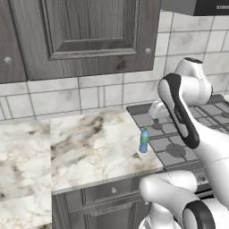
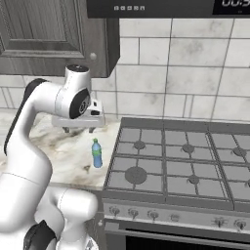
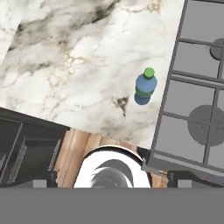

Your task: Place the drinks on the dining counter in a tight cluster.

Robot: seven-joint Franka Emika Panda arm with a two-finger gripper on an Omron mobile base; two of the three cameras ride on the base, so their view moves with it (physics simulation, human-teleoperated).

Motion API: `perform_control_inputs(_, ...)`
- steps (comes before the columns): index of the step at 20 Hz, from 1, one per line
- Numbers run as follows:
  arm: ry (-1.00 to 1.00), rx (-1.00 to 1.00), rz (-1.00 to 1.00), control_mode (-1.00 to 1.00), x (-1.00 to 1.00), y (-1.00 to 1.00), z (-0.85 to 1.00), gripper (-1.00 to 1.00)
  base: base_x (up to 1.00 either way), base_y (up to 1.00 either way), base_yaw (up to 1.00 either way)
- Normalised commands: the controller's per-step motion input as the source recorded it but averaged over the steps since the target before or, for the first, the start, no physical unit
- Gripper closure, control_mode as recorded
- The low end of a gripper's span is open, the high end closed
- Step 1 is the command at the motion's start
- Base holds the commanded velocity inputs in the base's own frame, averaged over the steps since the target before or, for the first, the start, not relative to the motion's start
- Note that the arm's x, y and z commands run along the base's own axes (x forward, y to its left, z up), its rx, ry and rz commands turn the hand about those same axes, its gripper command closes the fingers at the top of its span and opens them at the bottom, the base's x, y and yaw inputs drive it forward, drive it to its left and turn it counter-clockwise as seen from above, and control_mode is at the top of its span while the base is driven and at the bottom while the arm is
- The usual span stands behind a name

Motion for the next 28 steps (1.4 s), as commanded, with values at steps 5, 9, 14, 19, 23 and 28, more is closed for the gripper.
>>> perform_control_inputs(5,-0.20,0.04,0.22,-1.00,0.19,-0.51,-0.16,-1.00,0.00,0.00,0.00)
perform_control_inputs(9,-0.38,0.10,0.28,-1.00,0.41,-0.24,-0.22,-1.00,0.00,0.00,0.00)
perform_control_inputs(14,-0.29,0.34,0.39,-1.00,0.61,-0.02,-0.05,-1.00,0.00,0.00,0.00)
perform_control_inputs(19,-0.10,0.34,0.48,-1.00,0.54,0.03,-0.23,-1.00,0.00,0.00,0.00)
perform_control_inputs(23,-0.02,0.22,0.58,-1.00,0.38,0.14,-0.38,-1.00,0.00,0.00,0.00)
perform_control_inputs(28,-0.09,0.07,0.45,-1.00,0.15,0.01,-0.11,-1.00,0.00,0.00,0.00)
